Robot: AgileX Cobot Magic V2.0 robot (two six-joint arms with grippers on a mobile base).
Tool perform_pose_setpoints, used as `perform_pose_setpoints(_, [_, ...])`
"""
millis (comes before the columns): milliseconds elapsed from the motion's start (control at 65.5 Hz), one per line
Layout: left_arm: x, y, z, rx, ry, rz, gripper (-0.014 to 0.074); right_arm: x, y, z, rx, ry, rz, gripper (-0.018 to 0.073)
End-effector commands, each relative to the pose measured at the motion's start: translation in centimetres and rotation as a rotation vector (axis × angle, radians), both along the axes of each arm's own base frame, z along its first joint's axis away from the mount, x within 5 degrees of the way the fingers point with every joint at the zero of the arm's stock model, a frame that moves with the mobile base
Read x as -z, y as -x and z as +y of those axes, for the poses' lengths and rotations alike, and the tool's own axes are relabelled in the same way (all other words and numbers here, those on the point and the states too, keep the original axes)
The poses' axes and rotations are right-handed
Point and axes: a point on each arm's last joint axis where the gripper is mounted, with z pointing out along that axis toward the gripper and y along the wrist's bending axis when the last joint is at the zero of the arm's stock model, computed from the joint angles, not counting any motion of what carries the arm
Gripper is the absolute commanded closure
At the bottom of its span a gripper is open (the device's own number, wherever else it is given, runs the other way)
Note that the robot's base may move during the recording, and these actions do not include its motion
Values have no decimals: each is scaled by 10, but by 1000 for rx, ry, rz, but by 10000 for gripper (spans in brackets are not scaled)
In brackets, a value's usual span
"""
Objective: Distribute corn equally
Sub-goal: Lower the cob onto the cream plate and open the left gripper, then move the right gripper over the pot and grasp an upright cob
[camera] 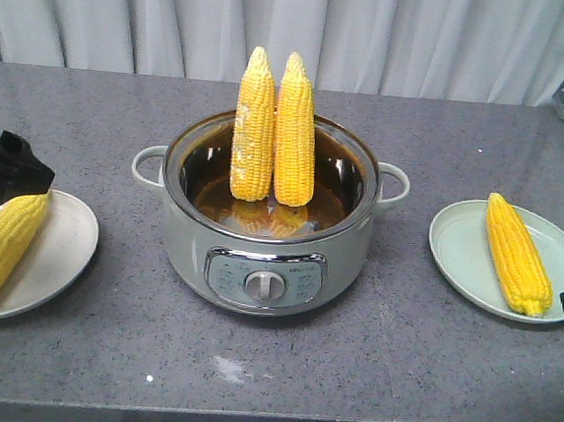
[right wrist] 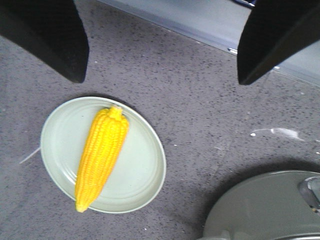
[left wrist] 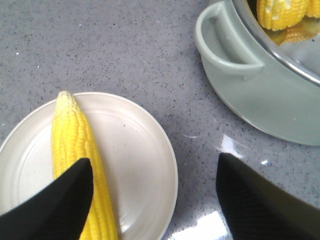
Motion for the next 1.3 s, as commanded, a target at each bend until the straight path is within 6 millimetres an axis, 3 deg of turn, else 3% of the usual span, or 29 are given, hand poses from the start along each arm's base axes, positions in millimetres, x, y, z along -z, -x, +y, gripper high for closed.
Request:
perform_pose_setpoints(0, [-17,6,-1,-8,31,-113,90,-12,-1,3,-9,-41,-82,-17])
perform_pose_setpoints(214, [-17,7,-1,-6,31,-108,90,-15,-7,7,-16,-94,-120,-17])
perform_pose_setpoints(458, [-17,7,-1,-7,30,-110,90,-21,-37,16,-22,-141,-124,-17])
perform_pose_setpoints(779, [-17,7,-1,-7,30,-112,90,-38,-100,33,-27,-222,-140,-17])
perform_pose_setpoints(1008, [-17,7,-1,-7,30,-112,90,-46,-146,52,-124,-285,-133,-17])
perform_pose_setpoints(1283, [-17,7,-1,-7,30,-112,90,-40,-202,75,-251,-357,-126,-17])
